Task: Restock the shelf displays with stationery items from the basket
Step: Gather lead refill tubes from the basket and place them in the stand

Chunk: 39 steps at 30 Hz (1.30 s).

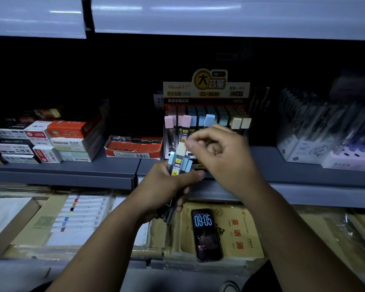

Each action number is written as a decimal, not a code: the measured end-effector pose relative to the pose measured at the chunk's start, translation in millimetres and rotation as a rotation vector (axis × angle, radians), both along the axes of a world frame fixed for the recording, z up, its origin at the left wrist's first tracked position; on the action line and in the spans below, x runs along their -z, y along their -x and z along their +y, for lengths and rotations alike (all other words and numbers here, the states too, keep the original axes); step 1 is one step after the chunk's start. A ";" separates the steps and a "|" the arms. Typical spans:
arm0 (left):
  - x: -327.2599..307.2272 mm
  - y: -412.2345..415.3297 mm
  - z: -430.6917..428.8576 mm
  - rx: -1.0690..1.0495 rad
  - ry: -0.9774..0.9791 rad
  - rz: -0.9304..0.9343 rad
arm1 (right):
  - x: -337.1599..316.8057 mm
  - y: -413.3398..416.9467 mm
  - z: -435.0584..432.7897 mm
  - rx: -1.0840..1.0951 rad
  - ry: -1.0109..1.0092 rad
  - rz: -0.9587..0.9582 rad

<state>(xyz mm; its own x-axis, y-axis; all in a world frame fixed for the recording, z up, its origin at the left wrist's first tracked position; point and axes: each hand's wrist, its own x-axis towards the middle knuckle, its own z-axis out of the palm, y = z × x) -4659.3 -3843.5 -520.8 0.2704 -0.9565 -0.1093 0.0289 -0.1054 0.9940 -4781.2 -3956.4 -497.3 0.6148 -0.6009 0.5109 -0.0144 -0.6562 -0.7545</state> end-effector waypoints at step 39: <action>-2.3 20.8 -25.2 0.101 0.056 0.086 | 2.9 59.0 -46.6 0.219 -0.147 -0.198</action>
